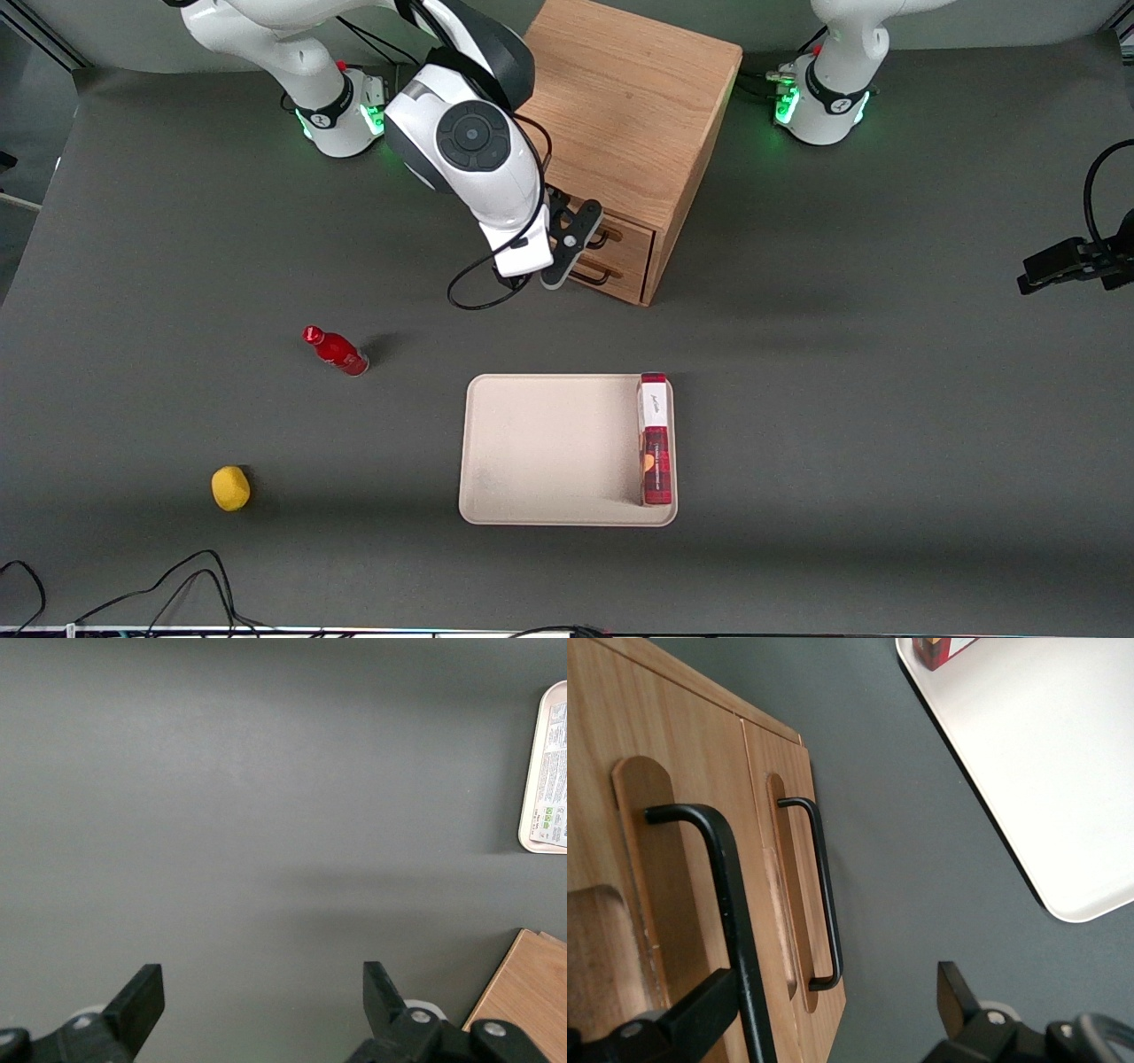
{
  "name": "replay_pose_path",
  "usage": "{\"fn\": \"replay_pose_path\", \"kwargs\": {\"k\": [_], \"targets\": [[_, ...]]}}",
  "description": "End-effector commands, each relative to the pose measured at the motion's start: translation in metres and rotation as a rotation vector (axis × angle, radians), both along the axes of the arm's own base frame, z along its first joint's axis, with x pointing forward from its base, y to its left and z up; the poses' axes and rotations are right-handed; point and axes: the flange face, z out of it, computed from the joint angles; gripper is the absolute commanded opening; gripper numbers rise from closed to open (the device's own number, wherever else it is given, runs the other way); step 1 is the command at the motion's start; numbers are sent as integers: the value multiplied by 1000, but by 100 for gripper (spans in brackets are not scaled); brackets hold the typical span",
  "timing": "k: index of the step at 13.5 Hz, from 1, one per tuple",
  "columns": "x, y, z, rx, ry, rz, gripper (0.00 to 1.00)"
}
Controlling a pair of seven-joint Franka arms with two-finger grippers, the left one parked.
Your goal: Open upper drawer
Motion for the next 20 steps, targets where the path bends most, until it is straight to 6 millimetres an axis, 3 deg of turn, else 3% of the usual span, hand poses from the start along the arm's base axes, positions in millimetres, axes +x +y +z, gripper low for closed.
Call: {"fn": "replay_pose_path", "kwargs": {"k": [1, 12, 20], "targets": [[1, -4, -19, -13, -19, 14, 100], [28, -28, -17, 9, -15, -15, 100], [41, -27, -22, 17, -26, -22, 100]]}}
